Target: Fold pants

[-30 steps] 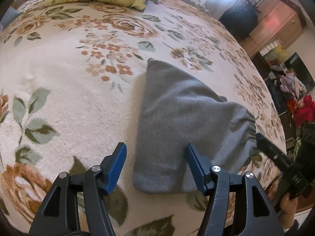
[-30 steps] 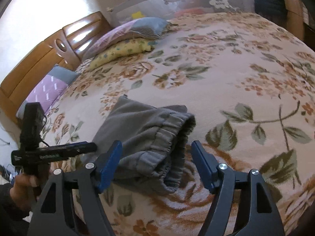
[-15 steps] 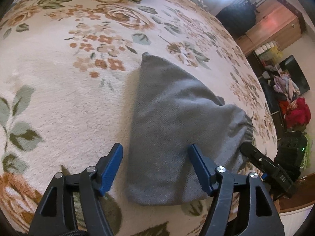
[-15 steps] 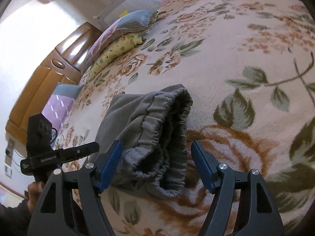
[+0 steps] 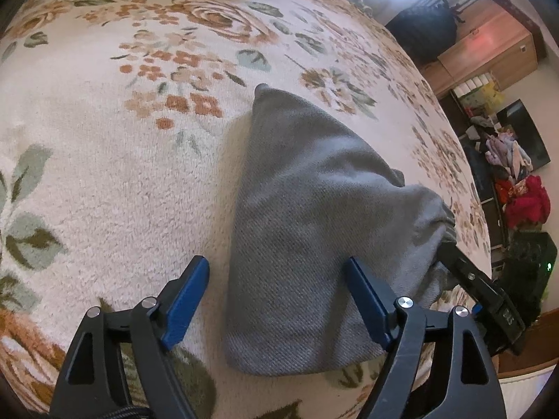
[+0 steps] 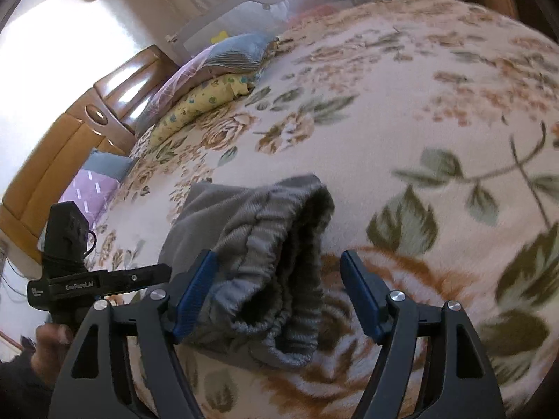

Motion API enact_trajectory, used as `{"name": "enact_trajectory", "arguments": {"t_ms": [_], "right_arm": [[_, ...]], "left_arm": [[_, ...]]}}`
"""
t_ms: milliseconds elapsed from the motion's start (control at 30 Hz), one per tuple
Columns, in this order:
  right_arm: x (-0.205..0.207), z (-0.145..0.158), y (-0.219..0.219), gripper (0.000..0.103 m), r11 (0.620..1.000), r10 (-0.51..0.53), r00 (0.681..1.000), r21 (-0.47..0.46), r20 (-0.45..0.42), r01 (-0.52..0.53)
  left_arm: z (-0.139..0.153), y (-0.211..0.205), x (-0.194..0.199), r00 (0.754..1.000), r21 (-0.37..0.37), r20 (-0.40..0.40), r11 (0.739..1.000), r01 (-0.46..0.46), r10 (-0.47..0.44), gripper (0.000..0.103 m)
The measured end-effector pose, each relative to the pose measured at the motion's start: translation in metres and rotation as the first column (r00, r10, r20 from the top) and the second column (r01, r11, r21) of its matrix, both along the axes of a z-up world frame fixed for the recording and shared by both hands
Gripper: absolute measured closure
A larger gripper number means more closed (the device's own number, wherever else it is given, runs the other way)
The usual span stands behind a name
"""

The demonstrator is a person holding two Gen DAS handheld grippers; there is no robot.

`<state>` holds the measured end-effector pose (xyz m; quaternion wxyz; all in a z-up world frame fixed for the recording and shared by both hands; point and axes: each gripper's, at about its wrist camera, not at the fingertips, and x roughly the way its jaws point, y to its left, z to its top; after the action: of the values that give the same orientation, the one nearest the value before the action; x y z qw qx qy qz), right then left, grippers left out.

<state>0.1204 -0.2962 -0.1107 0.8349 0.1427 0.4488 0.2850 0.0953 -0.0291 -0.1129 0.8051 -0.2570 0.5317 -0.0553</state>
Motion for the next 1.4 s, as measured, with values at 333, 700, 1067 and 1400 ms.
{"name": "enact_trajectory", "arguments": {"t_ms": [333,700,1067,1400], "right_arm": [[0.012,0.020,0.019,0.075,0.995,0.092,0.993,0.036,0.068,-0.094],[0.023,0.002,0.021,0.052,0.999,0.036,0.999,-0.014,0.022,-0.036],[0.020,-0.019,-0.012,0.029,0.987,-0.030,0.996,0.154,-0.086,0.043],[0.018,-0.037,-0.007,0.026,0.964,-0.006,0.985,0.260,-0.174,0.051]], "left_arm": [[0.018,-0.005,-0.004,0.996,0.068,0.069,0.997,0.044,-0.049,0.077],[0.005,0.007,-0.001,1.000,0.074,-0.005,0.997,-0.001,0.002,0.039],[-0.001,0.010,0.000,1.000,0.004,-0.017,1.000,-0.012,0.012,0.032],[-0.009,0.000,0.006,0.999,-0.019,0.010,0.999,0.035,-0.035,0.026]]}}
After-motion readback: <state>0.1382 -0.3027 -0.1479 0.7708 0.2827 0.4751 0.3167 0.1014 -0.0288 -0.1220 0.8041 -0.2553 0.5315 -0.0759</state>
